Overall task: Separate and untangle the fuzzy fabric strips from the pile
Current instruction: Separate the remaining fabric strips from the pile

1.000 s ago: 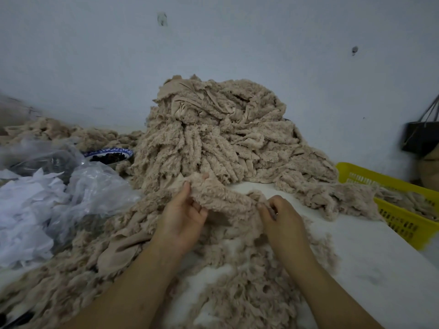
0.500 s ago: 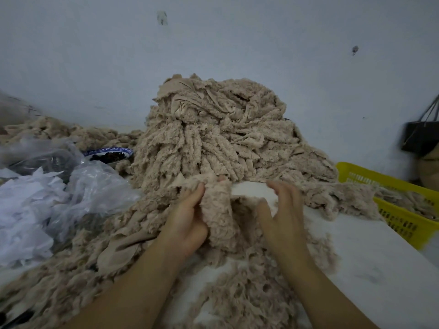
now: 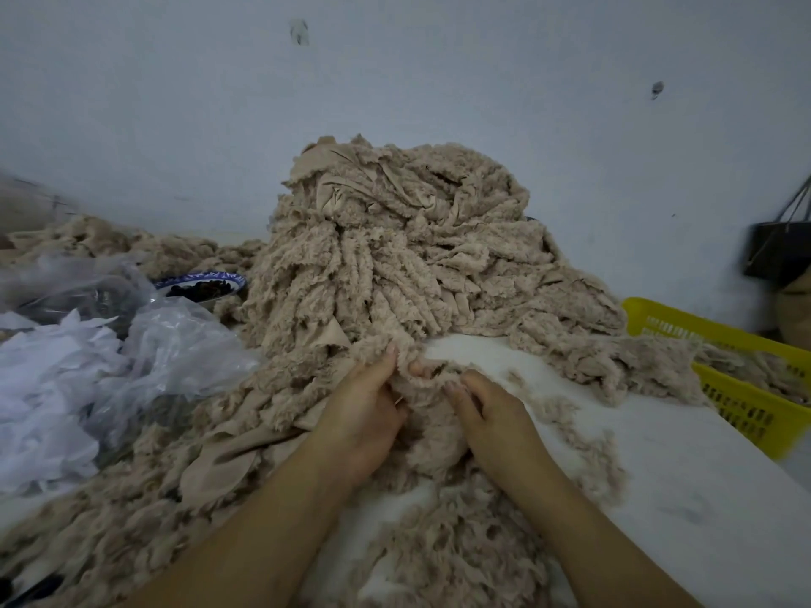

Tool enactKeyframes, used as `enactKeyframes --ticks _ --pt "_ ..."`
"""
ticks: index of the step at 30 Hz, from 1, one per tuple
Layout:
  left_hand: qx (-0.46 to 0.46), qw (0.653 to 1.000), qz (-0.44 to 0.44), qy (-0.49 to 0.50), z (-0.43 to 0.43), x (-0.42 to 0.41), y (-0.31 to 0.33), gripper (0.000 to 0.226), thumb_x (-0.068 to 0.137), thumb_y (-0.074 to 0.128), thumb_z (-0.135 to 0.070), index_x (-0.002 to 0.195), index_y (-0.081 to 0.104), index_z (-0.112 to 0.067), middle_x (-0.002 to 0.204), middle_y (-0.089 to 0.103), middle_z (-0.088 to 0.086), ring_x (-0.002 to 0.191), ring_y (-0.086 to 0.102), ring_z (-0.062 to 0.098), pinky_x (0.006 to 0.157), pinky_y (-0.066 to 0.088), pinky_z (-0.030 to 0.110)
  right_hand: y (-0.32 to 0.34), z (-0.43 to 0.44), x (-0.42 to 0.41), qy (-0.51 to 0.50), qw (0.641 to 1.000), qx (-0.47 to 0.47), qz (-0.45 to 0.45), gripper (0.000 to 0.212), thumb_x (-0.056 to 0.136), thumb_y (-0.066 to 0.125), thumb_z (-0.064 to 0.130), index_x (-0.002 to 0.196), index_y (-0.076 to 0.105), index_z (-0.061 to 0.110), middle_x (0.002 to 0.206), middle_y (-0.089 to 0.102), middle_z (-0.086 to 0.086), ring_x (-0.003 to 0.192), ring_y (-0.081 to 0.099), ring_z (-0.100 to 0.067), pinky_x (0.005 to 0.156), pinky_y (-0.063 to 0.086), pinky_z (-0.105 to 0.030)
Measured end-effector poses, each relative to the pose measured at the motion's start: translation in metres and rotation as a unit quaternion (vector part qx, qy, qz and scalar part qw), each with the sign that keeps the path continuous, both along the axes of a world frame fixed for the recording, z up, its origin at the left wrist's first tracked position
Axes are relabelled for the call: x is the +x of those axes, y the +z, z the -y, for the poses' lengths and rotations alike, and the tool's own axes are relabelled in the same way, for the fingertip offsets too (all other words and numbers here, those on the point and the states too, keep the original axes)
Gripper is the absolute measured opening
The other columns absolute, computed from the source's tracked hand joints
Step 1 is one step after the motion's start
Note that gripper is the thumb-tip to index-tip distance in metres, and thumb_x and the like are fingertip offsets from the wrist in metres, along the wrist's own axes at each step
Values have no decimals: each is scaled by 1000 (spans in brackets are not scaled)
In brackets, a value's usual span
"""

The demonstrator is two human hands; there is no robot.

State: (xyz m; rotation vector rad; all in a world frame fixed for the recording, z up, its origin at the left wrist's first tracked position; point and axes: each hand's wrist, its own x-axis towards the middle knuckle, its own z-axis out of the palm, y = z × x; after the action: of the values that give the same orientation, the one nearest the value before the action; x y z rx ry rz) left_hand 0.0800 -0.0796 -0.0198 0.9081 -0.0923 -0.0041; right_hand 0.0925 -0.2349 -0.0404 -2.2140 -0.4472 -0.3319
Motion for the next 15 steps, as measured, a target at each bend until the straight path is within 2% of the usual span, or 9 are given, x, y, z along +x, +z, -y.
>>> enactKeyframes --ticks 2,5,7,9,10,13,15 --pt "21 1000 4 21 1 1 1 24 87 55 -29 94 64 -8 77 72 1 81 72 14 70 57 26 -1 -1 1 -24 999 -12 26 37 103 42 38 68 35 28 66 41 4 61 40 -7 57 32 -29" --pt "28 998 4 57 3 3 3 17 100 47 -25 101 55 -10 72 68 0 84 69 15 74 51 27 -1 -4 2 -50 998 -14 33 38 103 40 39 68 32 27 65 38 4 60 37 -9 58 31 -35" --pt "14 997 -4 78 2 4 3 22 104 43 -23 106 59 -8 81 71 3 86 70 15 70 55 26 -1 -5 1 -60 997 -13 42 39 104 39 39 68 30 27 64 36 4 58 34 -8 56 27 -33" --pt "-6 995 -26 93 1 4 2 28 103 46 -22 117 62 -4 101 71 8 95 68 19 73 56 28 -1 -5 0 -49 998 21 38 40 103 41 39 67 29 27 63 34 5 56 34 -7 54 26 -30" --pt "-20 995 -41 94 -1 5 2 26 101 50 -22 115 64 -6 102 71 7 93 67 19 72 56 28 0 -3 0 -35 998 49 29 40 103 42 39 67 30 27 62 34 6 55 34 -5 53 26 -27" --pt "-58 993 -72 77 -7 5 1 10 93 62 -19 91 69 -12 78 69 0 68 65 11 61 58 25 1 3 -1 -8 994 107 -7 38 102 46 36 71 31 20 63 32 7 51 30 -5 49 30 -19" --pt "-93 990 -83 62 -9 6 0 7 85 68 -16 86 71 -11 79 70 3 64 65 10 57 56 21 1 7 1 -8 993 117 -21 35 102 47 30 74 30 18 65 30 2 50 25 -6 47 29 -18"
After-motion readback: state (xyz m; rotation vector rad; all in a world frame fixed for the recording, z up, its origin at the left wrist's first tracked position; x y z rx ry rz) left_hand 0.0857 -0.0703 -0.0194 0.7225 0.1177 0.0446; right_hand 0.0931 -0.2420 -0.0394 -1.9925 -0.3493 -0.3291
